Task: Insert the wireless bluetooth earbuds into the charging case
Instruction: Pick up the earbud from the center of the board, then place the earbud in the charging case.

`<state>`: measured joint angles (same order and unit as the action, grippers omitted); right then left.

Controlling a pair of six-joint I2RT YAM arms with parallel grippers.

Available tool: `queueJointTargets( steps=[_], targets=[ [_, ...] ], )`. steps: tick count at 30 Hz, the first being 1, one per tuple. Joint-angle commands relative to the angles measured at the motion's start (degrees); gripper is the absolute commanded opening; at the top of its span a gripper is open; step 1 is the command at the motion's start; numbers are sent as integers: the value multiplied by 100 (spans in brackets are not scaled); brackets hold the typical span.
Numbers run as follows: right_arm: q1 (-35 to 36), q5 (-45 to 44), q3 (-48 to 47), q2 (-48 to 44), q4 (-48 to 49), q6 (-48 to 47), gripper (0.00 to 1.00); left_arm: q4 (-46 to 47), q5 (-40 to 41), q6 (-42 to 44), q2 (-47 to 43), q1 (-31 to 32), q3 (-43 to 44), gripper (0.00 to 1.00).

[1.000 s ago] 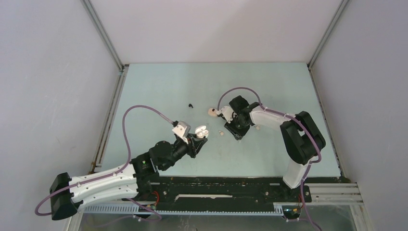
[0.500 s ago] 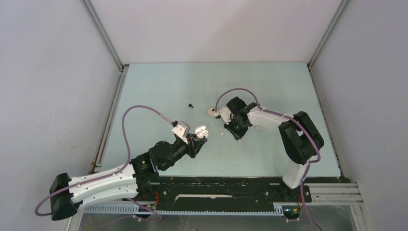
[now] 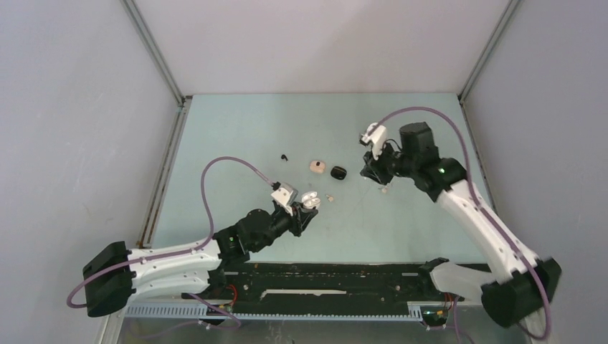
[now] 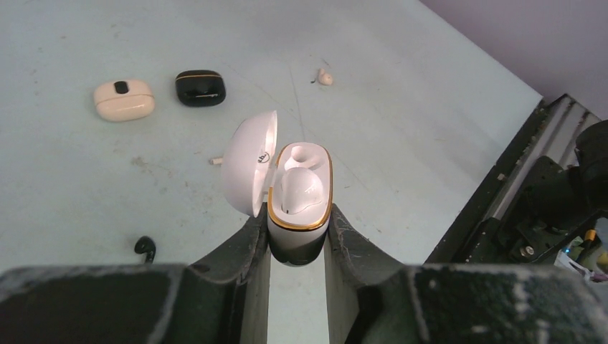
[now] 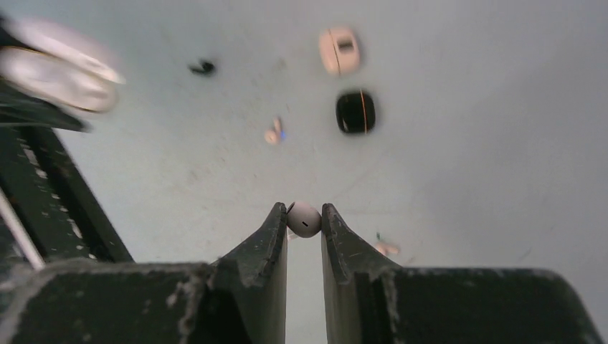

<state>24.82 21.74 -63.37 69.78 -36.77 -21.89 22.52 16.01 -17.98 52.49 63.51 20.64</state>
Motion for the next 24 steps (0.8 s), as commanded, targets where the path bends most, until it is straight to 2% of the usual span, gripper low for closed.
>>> queueJointTargets(
  steps=[1,3,6,10,16,19,24],
  targets=[
    [6,1771,167,-1076,720,-134,0,1622,-595,-126,211,-260,-246,1],
    [-20,2211,-19,-1041,802,39,0,2118,-951,-100,344,-392,-314,0],
    [23,2638,26,-950,1466,391,0,2677,-1484,58,656,-467,-276,0],
    [257,2586,14,-751,2248,576,0,3321,-2140,-132,1164,-611,-112,0],
    [535,1710,-102,-511,2970,357,0,4271,-2021,-792,1665,-655,144,0],
    [521,1566,-203,-431,3295,549,0,4352,-1856,-962,1792,-655,293,0],
    [578,1464,-617,-240,3046,397,0,4271,-1646,-974,1803,-655,405,0]
  ],
)
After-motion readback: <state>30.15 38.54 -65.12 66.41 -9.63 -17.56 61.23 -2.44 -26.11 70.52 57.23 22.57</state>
